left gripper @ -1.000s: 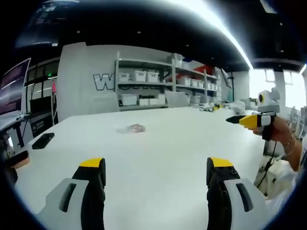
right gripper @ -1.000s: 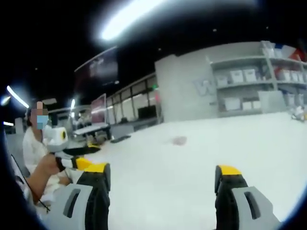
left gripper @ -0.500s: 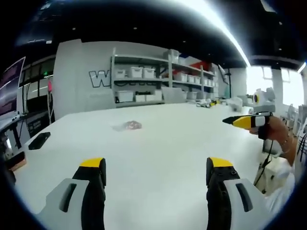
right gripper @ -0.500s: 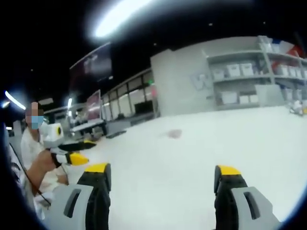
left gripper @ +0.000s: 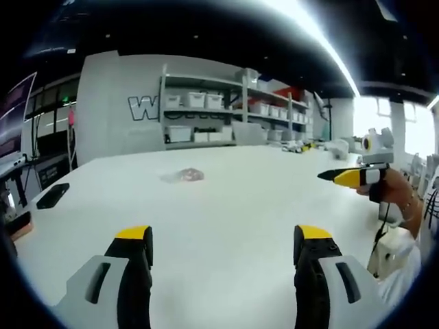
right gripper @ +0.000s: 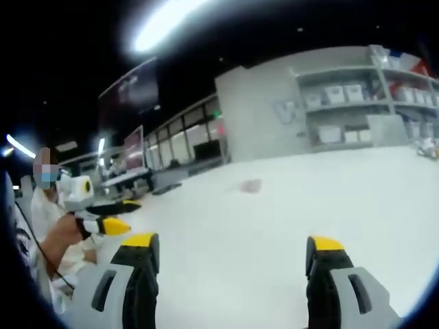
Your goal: Open the resealable bag by pulling the two sides of the seal apart until the entire bag opening is separated and visibly accessible.
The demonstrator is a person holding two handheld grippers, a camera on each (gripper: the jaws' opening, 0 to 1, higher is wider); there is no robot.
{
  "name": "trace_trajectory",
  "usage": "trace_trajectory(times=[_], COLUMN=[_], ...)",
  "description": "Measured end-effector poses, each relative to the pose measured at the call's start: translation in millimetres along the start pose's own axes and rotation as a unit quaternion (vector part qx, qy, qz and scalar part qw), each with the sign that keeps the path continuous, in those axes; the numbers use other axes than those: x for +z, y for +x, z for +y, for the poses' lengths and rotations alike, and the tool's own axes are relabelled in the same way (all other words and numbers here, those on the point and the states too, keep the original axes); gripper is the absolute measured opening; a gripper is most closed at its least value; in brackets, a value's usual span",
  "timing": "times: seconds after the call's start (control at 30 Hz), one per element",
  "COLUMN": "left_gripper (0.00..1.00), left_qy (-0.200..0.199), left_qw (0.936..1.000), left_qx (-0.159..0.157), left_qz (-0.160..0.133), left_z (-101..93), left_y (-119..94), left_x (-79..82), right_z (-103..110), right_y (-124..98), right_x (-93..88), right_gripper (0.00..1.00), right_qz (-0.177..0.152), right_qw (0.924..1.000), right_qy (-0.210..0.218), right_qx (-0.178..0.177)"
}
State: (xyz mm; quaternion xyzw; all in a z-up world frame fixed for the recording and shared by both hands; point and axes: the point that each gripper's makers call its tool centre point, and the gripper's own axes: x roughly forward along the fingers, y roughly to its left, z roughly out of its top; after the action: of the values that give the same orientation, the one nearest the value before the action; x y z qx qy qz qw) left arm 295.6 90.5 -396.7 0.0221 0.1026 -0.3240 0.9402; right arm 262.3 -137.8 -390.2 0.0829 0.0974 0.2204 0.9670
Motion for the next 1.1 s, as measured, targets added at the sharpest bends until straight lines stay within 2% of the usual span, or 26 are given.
trace_trajectory(times=[0.5, 1.1], left_gripper=[0.83, 0.82], left_qy=[-0.009, -0.012], left_qw=[0.9999, 0.9999], left_qx=[0.003, -0.001], left_qz=[-0.008, 0.0], left_z=[3.7, 0.8], left_y=[-7.4, -7.5], left_x=[-0.4, -7.2], right_z=[9.6, 13.5], right_y=[1.8, 2.8], right_x=[-2.0, -9.7], right_gripper=[0.89, 0.89], right_qz=[0.008, 0.014], right_qw=[0.9999, 0.9998], right_qy=[-0.009, 0.001], right_qx=[0.006, 0.012])
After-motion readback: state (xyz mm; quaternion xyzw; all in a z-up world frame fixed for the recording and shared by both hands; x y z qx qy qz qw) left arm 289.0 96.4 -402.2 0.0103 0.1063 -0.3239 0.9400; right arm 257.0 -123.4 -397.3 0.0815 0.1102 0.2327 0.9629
